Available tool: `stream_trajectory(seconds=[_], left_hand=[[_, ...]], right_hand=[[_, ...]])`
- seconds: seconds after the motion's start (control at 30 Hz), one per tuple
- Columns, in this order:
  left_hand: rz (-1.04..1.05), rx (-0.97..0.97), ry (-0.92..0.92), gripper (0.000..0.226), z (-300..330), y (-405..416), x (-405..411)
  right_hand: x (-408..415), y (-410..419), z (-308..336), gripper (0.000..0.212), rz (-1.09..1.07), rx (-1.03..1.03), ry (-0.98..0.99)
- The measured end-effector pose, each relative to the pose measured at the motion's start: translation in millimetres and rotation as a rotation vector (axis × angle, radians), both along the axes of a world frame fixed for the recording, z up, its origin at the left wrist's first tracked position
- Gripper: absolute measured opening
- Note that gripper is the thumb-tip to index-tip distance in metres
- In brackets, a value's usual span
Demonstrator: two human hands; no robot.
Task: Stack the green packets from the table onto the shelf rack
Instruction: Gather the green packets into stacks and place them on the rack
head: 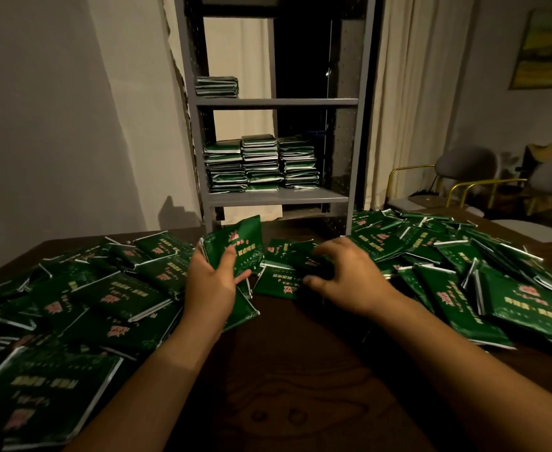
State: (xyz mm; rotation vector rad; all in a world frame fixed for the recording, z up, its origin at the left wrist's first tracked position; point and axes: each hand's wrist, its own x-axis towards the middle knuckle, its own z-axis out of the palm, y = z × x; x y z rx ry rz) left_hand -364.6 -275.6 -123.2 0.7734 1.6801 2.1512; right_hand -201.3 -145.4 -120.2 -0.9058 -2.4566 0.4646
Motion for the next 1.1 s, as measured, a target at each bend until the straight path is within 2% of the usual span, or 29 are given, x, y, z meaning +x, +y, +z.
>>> stream_trajectory(seconds=[0.13,0.27,0.33,0.4,0.5,0.53,0.6,0.7,0.8,0.87,0.97,1.0,1.1], left_hand=[[0.003,-0.017,0.004,0.04,-5,7,-2],[-0.017,-0.035,-0.003,0.046,-6,11,-2],[-0.019,-0.036,0.004,0.048,-7,9,-3],[-0.021,-0.035,0.005,0.051,-6,8,-3],[-0.019,-0.01,0.006,0.055,-8,8,-3],[-0.012,-0.007,0.016,0.054,-8,8,-3],[-0.011,-0.014,0.035,0.052,-10,7,-5],[0.006,-0.06,0.059,0.051,-14,5,-12],[0.009,-0.084,0.069,0.049,-13,3,-16],[0.001,-0.086,0.067,0.046,-13,1,-17],[-0.032,-0.091,0.043,0.02,-8,-2,-11],[-0.071,-0.099,0.002,0.014,-5,-4,-6],[-0.281,-0.082,-0.182,0.024,1,-8,10]], right_hand=[[-23,-3,-1,0.096,0.122,0.057,-0.347],[-49,8,-1,0.108,0.036,0.162,-0.638],[-53,4,-7,0.099,0.004,0.219,-0.661],[-51,-6,-10,0.076,-0.011,0.333,-0.605],[-44,-21,-3,0.042,0.057,0.401,-0.541],[-42,-24,-1,0.036,0.09,0.425,-0.55],[-37,-29,2,0.037,0.141,0.457,-0.547],[-26,-31,1,0.044,0.2,0.408,-0.414],[-13,-26,5,0.042,0.268,0.233,-0.193],[-5,-24,16,0.034,0.298,-0.007,0.044],[1,-23,34,0.025,0.39,-0.569,0.476],[2,-19,35,0.022,0.395,-0.672,0.549],[0,-12,26,0.017,0.333,-0.67,0.542]])
